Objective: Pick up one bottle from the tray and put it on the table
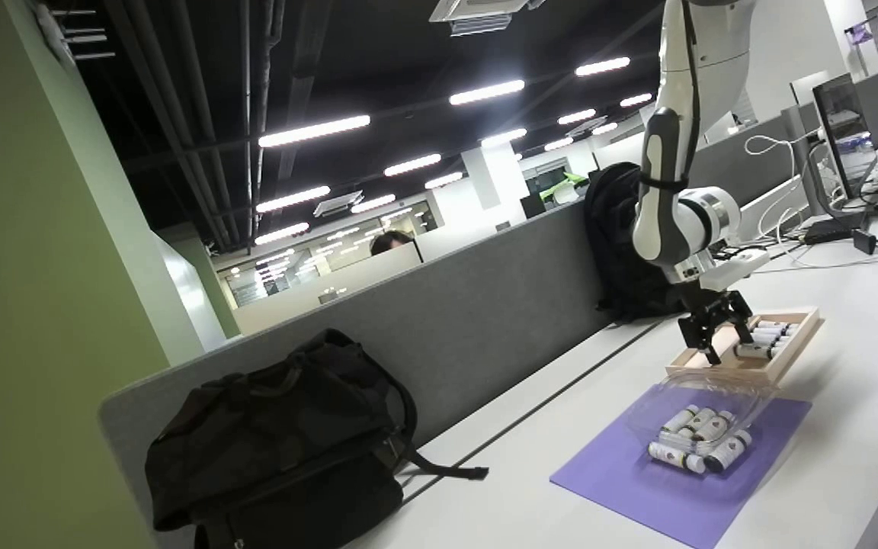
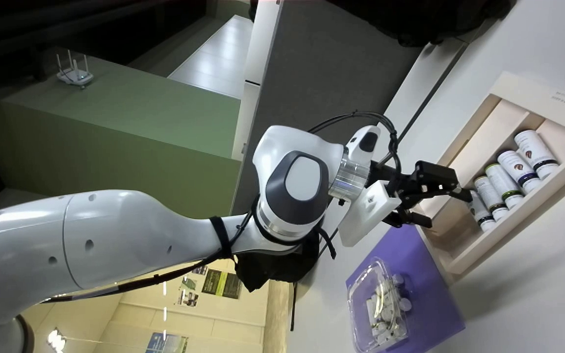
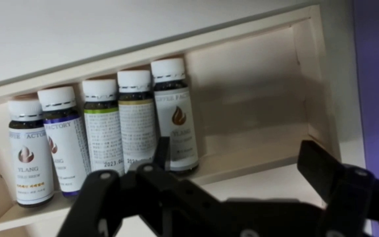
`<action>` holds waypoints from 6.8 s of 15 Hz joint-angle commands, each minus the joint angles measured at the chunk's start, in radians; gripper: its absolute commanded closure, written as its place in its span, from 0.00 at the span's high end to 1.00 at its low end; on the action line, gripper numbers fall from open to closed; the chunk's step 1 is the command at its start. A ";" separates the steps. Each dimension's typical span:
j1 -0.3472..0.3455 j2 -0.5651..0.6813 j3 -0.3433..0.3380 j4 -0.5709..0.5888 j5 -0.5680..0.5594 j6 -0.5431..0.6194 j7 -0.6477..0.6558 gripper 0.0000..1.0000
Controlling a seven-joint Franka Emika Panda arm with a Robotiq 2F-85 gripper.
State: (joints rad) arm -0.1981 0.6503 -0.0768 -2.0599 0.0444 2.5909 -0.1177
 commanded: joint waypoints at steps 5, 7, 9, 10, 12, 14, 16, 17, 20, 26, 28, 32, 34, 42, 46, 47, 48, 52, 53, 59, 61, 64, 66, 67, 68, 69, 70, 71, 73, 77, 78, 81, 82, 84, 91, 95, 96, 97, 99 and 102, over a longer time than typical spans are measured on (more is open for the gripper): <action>-0.012 0.000 0.006 0.023 0.031 -0.097 0.012 1.00; -0.016 0.007 0.007 0.024 0.036 -0.094 0.010 1.00; -0.018 0.011 0.007 0.024 0.044 -0.093 0.009 1.00; -0.022 0.011 0.009 0.022 0.049 -0.088 0.005 1.00; -0.032 0.007 0.018 0.014 0.063 -0.069 -0.008 1.00; -0.054 0.000 0.038 0.002 0.095 -0.056 -0.035 1.00; -0.089 -0.008 0.068 -0.011 0.142 -0.061 -0.076 1.00; -0.115 -0.013 0.089 -0.015 0.176 -0.076 -0.105 1.00; -0.206 -0.029 0.162 -0.006 0.302 -0.187 -0.219 1.00; -0.202 -0.106 0.116 -0.012 0.341 -0.339 -0.260 1.00; -0.181 -0.127 0.084 -0.023 0.321 -0.314 -0.255 1.00; -0.162 -0.108 0.062 -0.029 0.290 -0.170 -0.307 1.00; -0.161 -0.082 0.070 -0.032 0.279 -0.093 -0.329 1.00; -0.174 -0.036 0.120 -0.053 0.224 0.004 -0.353 1.00; -0.203 -0.057 0.152 -0.071 0.182 -0.007 -0.480 1.00; -0.204 -0.057 0.151 -0.074 0.163 -0.005 -0.508 1.00; -0.204 -0.055 0.148 -0.077 0.150 -0.005 -0.533 1.00; -0.206 -0.052 0.138 -0.087 0.120 -0.005 -0.597 1.00; -0.207 -0.050 0.135 -0.088 0.119 -0.002 -0.608 1.00; -0.194 -0.045 0.118 -0.099 0.104 0.018 -0.618 0.48; -0.188 -0.046 0.108 -0.098 0.101 0.017 -0.597 0.38; -0.166 -0.054 0.077 -0.083 0.097 -0.034 -0.529 0.18; -0.150 -0.081 0.056 -0.066 0.090 -0.120 -0.464 0.11; -0.151 -0.103 0.057 -0.052 0.095 -0.173 -0.443 0.11; -0.151 -0.123 0.059 -0.042 0.104 -0.209 -0.428 0.11; -0.153 -0.151 0.069 -0.029 0.118 -0.244 -0.421 0.11; -0.152 -0.170 0.075 -0.017 0.132 -0.263 -0.413 0.11; -0.147 -0.185 0.082 -0.001 0.151 -0.273 -0.404 0.11; -0.130 -0.199 0.097 0.017 0.190 -0.261 -0.400 0.11; -0.060 -0.167 0.119 0.025 0.211 -0.225 -0.366 0.11; -0.043 -0.152 0.125 0.028 0.210 -0.217 -0.354 0.11; -0.005 -0.111 0.138 0.033 0.200 -0.196 -0.328 0.11; 0.003 -0.099 0.139 0.032 0.195 -0.181 -0.321 0.11; 0.012 -0.073 0.137 0.026 0.186 -0.138 -0.319 0.11; -0.006 0.002 0.157 0.020 0.165 -0.006 -0.334 0.11; -0.021 0.004 0.176 0.019 0.167 0.024 -0.333 0.67; -0.024 0.000 0.180 0.018 0.168 0.025 -0.333 0.73; -0.028 -0.008 0.183 0.015 0.168 0.026 -0.332 0.80; -0.040 -0.029 0.189 0.016 0.173 0.010 -0.334 0.92; -0.064 -0.081 0.199 0.015 0.186 -0.018 -0.339 1.00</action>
State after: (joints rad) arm -0.2278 0.6329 0.1048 -2.0422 0.2341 2.6170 -0.4803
